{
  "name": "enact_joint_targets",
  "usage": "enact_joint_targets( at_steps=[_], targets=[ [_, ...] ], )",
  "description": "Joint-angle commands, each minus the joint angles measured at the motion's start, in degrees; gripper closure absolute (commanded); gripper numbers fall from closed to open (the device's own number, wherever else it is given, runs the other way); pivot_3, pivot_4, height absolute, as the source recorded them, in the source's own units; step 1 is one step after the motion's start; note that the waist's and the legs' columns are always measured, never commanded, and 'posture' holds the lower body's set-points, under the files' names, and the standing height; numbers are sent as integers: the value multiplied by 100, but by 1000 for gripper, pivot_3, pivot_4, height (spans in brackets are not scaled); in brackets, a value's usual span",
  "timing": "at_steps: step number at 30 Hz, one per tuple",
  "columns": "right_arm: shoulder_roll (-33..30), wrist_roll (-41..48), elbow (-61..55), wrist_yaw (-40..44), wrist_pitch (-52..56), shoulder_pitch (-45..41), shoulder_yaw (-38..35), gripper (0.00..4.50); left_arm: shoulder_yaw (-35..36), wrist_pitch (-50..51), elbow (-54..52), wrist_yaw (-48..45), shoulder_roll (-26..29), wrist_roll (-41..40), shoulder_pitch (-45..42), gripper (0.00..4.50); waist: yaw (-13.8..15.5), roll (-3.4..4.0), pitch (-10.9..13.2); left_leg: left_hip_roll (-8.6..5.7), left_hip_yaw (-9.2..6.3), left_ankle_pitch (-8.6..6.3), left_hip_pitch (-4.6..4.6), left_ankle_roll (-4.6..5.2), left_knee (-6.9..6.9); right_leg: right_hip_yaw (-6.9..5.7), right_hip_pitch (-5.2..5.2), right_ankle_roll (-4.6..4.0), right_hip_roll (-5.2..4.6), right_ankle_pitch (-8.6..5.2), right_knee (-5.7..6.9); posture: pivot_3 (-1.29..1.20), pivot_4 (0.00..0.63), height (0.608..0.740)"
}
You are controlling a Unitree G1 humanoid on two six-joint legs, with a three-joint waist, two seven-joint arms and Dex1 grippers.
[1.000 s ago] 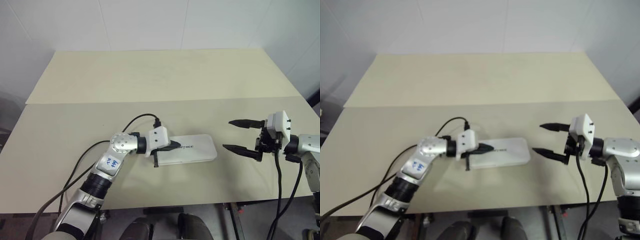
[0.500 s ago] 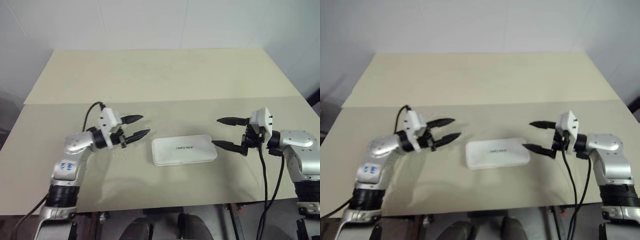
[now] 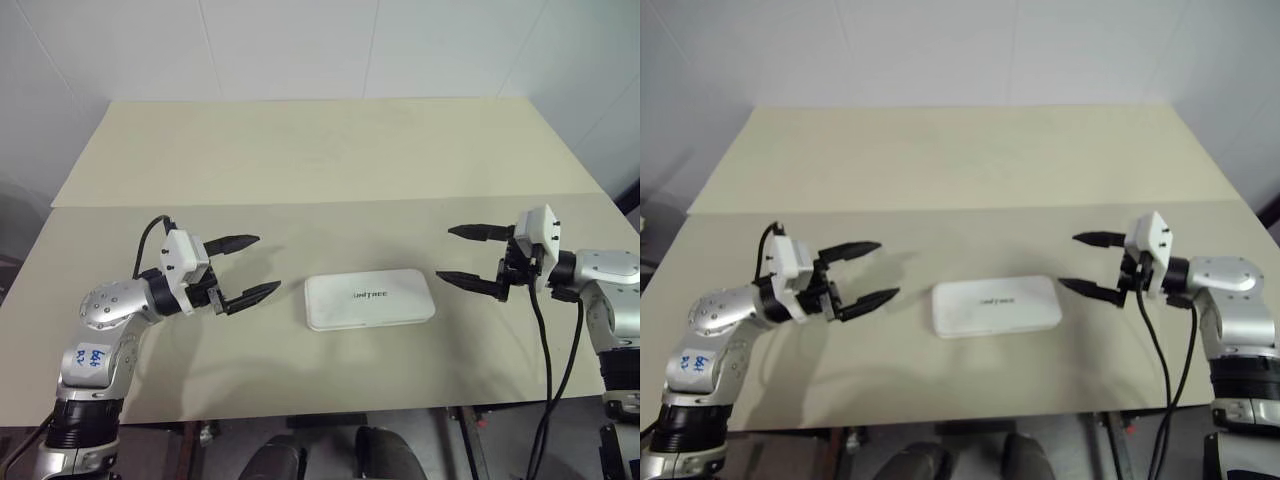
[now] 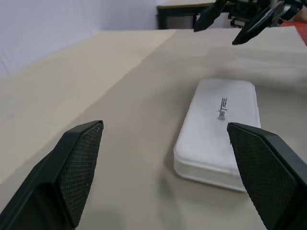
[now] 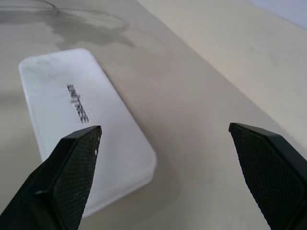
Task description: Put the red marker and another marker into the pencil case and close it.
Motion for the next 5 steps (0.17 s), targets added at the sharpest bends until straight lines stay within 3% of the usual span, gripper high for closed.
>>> enact_joint_targets(
  at_steps=[1, 5],
  targets=[
    [-27, 93, -349, -103, -6, 141, -172, 0, -26, -176, -166, 34, 24, 32, -23, 76, -10, 5, 3, 0, 0, 0, -1, 0, -1, 0, -3, 0, 0, 0, 1, 0, 150, 740],
    [173, 109, -528, -302, 77, 141, -64, 0, -39, -111, -245, 134, 24, 2, -62, 76, -37, 8, 5, 0, 2, 0, -1, 0, -2, -1, -4, 0, 0, 0, 0, 0, 150, 740]
  ],
)
